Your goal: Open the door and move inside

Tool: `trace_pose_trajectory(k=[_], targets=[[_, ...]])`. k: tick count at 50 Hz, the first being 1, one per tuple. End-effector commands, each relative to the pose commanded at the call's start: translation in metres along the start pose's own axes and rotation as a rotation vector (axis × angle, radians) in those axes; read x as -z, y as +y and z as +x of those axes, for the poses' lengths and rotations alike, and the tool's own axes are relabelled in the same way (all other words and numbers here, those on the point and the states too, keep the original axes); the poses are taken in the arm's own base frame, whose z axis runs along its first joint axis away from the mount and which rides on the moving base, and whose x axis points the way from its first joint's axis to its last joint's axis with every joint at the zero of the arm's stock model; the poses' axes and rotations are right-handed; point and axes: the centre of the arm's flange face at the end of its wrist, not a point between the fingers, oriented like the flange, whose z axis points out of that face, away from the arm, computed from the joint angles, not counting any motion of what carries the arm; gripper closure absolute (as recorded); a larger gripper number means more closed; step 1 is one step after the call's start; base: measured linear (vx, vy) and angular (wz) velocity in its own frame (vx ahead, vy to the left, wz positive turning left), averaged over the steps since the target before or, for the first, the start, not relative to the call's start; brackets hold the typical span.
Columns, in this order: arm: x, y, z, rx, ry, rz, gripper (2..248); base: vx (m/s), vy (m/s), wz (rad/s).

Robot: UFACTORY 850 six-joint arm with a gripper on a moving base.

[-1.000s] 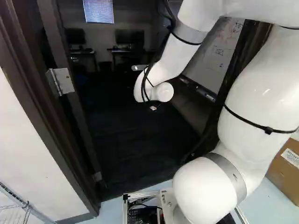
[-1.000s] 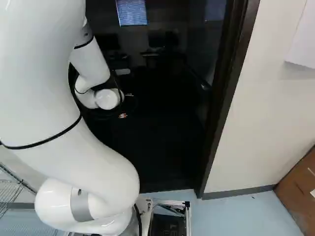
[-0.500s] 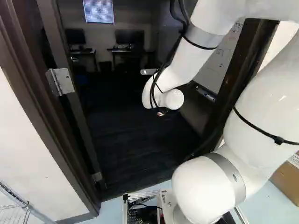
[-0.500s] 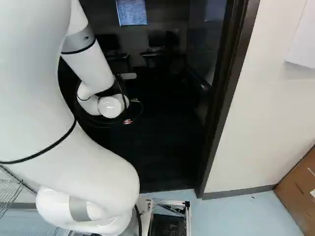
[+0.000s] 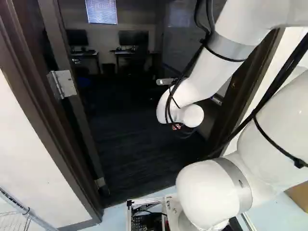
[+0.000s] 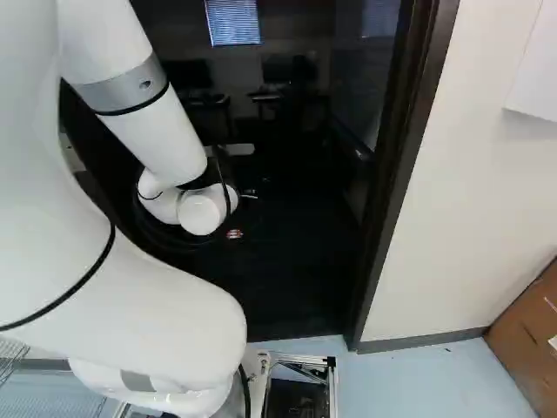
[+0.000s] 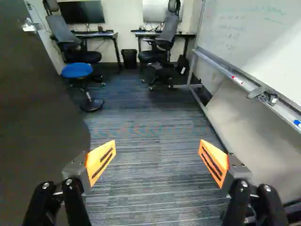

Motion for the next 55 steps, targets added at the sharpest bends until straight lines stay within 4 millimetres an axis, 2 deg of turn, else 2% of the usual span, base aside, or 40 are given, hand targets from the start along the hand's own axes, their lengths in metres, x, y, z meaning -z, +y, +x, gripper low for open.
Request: trace_pose_trajectory(k=[27,55], targets=[[0.031,0.017,-0.027,-0.018,0.006,-0.057,3,0.0,0.0,0.0],[0.037,0.021,-0.033,-0.022,0.007,-0.069,3,0.0,0.0,0.0]])
